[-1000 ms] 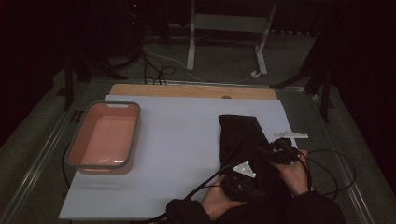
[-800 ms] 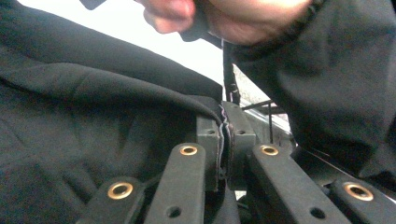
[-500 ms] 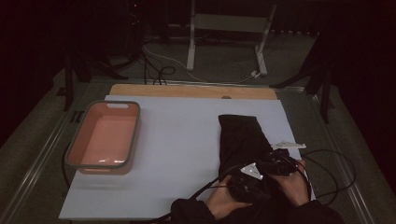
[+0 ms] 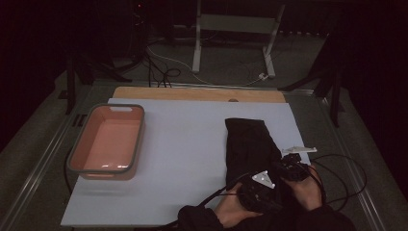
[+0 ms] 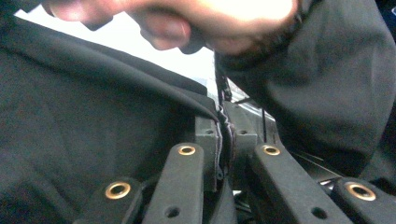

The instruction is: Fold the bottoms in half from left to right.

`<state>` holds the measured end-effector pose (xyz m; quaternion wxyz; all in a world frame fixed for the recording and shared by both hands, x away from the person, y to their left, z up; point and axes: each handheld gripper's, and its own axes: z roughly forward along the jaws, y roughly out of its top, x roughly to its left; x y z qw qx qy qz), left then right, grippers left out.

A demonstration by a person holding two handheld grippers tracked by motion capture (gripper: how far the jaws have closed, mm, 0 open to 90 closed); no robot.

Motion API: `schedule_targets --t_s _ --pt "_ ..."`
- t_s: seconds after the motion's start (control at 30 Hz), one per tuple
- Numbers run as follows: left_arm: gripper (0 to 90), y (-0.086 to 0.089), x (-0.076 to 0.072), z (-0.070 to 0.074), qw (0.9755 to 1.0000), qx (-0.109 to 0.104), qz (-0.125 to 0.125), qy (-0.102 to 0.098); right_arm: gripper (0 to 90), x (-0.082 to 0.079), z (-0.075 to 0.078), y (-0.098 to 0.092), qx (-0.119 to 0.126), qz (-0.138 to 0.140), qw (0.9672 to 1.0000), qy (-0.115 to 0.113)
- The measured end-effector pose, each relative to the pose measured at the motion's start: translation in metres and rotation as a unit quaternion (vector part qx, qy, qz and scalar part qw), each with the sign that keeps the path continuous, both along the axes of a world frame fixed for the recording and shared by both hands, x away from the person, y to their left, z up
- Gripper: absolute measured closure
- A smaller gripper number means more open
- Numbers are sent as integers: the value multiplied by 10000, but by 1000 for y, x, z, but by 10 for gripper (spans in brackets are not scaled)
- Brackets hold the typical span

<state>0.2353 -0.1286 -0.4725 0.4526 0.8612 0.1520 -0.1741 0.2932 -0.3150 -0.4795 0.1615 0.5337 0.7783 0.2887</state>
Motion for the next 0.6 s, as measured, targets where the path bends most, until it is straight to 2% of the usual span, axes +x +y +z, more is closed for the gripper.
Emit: schedule_targets --t_s 0.17,0.23,0.33,0.43,0.6 --pt "829 -4 -6 3 9994 -128 -314 53 883 5 -1 -13 90 -118 9999 -69" --pt "776 -3 -5 4 9995 -154 -258 37 883 6 -2 -17 101 -177 9998 -35" --pt "654 2 0 6 9999 -100 4 -106 882 6 -4 -21 95 -199 9998 -25" --pt "577 11 5 6 9995 -80 255 -188 881 6 -4 -24 95 -186 9998 -73" --pt "495 34 16 6 9966 46 735 -380 878 7 -6 -28 62 -238 9997 -41"
